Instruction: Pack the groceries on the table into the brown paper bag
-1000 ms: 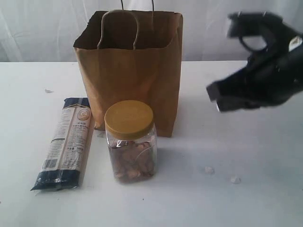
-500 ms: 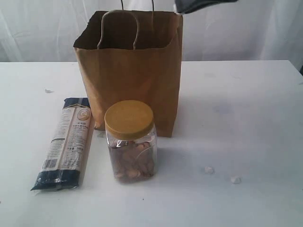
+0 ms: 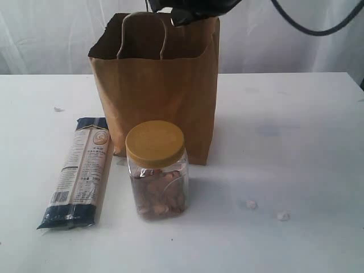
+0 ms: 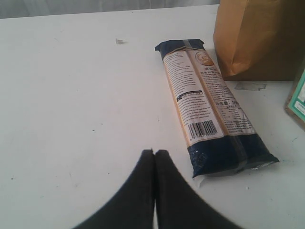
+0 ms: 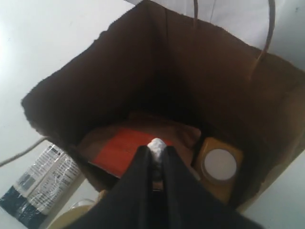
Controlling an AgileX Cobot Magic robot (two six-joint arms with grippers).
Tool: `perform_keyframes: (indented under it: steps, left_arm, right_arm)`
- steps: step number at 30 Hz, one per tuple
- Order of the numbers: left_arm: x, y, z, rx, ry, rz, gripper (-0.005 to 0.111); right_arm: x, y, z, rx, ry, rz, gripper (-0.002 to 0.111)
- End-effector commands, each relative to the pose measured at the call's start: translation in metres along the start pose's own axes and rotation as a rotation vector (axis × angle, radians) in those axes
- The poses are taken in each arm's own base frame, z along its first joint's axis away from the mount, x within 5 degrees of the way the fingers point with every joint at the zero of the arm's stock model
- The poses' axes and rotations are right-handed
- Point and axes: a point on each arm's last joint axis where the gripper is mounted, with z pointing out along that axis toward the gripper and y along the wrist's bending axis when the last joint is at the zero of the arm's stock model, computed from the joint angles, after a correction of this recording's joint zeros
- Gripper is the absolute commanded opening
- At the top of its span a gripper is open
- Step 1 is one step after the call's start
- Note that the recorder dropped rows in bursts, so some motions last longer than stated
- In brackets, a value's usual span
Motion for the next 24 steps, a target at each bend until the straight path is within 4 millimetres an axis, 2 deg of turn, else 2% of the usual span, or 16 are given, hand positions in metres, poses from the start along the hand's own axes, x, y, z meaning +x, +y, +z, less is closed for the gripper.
perform_keyframes:
  steps: [1,5,14,19,24]
  left_arm:
    - [0.001,0.000,0.000,0.000,-0.001,-0.012,0.000]
    - [0.001,0.000,0.000,0.000,-0.001,-0.012,0.000]
    - [0.001,0.000,0.000,0.000,-0.001,-0.012,0.000]
    - [0.001,0.000,0.000,0.000,-0.001,-0.012,0.000]
    - [0.001,0.000,0.000,0.000,-0.001,-0.012,0.000]
  right_arm:
    - [0.002,-0.003,0.013,0.013,0.010,-0.013,0.000]
    - [0.004,-0.004,0.020,0.016,0.021,-0.015,0.001]
    - [0.005,-0.007,0.020,0.044,0.035,-0.030,0.018]
    - [0.005,-0.007,0.019,0.043,0.037,-0.032,0.018]
    - [0.004,-0.005,0.002,0.038,0.049,-0.036,0.018]
